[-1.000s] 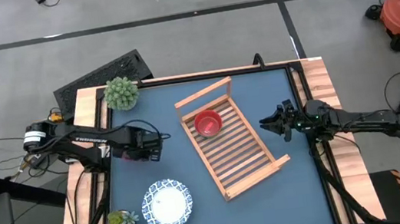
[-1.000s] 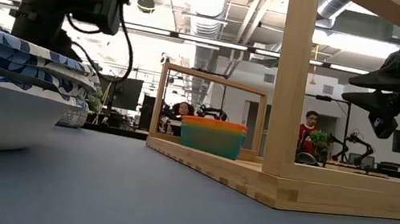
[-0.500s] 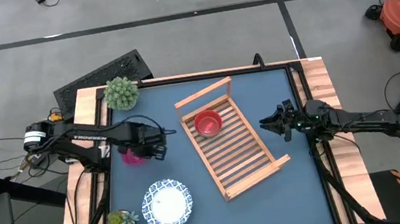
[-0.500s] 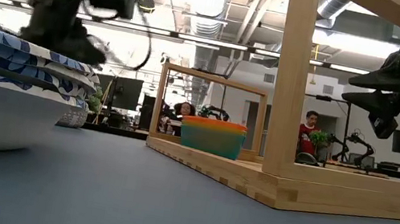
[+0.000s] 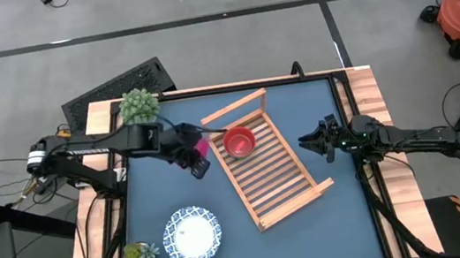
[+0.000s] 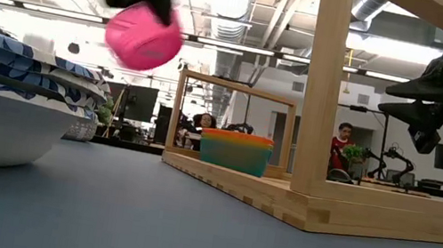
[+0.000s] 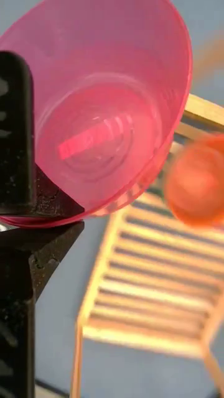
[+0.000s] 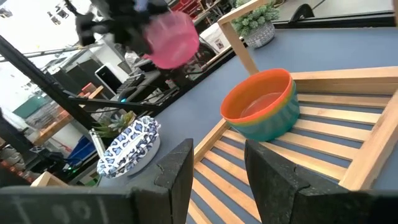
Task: Place and stack bowls onto a shelf
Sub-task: Stack the pink bowl on top of the orange bowl
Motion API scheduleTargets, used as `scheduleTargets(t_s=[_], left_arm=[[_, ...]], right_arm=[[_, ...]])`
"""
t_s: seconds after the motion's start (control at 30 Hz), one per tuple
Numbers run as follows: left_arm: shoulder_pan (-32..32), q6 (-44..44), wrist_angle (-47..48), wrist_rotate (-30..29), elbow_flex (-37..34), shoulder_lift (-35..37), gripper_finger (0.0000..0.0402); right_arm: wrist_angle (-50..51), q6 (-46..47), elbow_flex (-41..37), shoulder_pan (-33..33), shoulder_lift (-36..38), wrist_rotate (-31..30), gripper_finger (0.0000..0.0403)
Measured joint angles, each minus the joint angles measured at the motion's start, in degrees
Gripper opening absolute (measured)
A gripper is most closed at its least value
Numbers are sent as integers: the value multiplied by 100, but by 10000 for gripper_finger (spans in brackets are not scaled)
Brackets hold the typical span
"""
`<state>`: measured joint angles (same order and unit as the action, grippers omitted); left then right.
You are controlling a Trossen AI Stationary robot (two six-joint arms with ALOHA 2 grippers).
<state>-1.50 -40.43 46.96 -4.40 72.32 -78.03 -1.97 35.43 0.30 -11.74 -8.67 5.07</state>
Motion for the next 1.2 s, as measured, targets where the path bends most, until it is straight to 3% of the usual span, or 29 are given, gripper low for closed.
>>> scheduleTargets(t_s=[0.37,0.5,0.83,1.2], left_arm=[[44,2875,-1850,374,127,-419,0],[46,3749,-1647,266,441,-944,0],[12,6249,88,-386,1995,-2417,0],[-45,8840,276,-608,2482,-3241,0]], right_arm=[[10,14,0,-1,0,-67,171],[17,15,-2,-4,-31,-69,171],[30,12,-2,-5,-95,-69,171],[39,9,0,-4,-125,-69,171]])
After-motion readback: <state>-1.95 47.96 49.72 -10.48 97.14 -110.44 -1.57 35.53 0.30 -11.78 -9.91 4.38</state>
